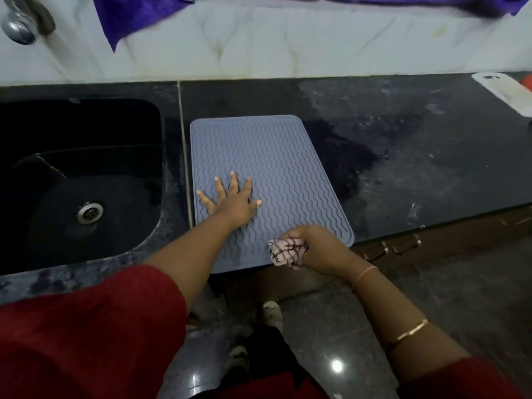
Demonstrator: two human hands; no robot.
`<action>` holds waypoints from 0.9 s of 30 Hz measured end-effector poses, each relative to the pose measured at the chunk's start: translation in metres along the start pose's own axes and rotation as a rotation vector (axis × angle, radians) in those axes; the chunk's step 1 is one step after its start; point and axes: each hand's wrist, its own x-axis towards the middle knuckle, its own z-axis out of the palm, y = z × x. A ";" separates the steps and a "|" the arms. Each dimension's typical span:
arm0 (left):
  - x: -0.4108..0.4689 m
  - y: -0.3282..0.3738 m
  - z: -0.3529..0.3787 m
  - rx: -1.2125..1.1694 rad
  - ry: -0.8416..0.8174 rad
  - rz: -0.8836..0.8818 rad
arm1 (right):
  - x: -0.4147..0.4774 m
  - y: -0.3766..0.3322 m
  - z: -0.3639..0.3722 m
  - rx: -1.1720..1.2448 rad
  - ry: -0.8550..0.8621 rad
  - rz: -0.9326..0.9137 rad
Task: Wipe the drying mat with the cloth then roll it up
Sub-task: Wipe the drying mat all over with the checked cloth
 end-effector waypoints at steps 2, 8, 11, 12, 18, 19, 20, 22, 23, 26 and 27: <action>-0.002 0.003 -0.005 0.005 -0.012 -0.015 | 0.001 -0.001 -0.007 0.129 0.038 0.008; 0.006 0.001 -0.035 0.068 -0.015 0.030 | 0.032 -0.003 -0.049 0.907 0.233 0.154; 0.018 0.002 -0.054 0.014 -0.008 0.023 | 0.056 -0.001 -0.071 1.179 0.290 0.201; 0.023 0.003 -0.062 0.009 -0.010 0.017 | 0.066 0.002 -0.078 1.228 0.289 0.218; 0.062 0.002 -0.100 0.156 0.024 0.002 | 0.127 0.009 -0.118 1.354 0.182 0.323; 0.069 0.002 -0.104 0.190 0.029 0.004 | 0.138 0.010 -0.124 1.328 0.240 0.336; 0.075 0.002 -0.107 0.231 0.030 0.006 | 0.148 0.010 -0.129 1.288 0.312 0.340; 0.089 0.005 -0.116 0.311 0.012 -0.003 | 0.172 0.008 -0.141 1.183 0.432 0.298; 0.096 0.007 -0.120 0.341 0.001 -0.009 | 0.184 0.008 -0.147 1.106 0.477 0.251; 0.114 0.016 -0.131 0.430 -0.035 -0.003 | 0.222 0.003 -0.161 0.752 0.535 0.103; 0.119 0.020 -0.133 0.468 -0.052 0.005 | 0.235 0.002 -0.163 0.627 0.538 0.065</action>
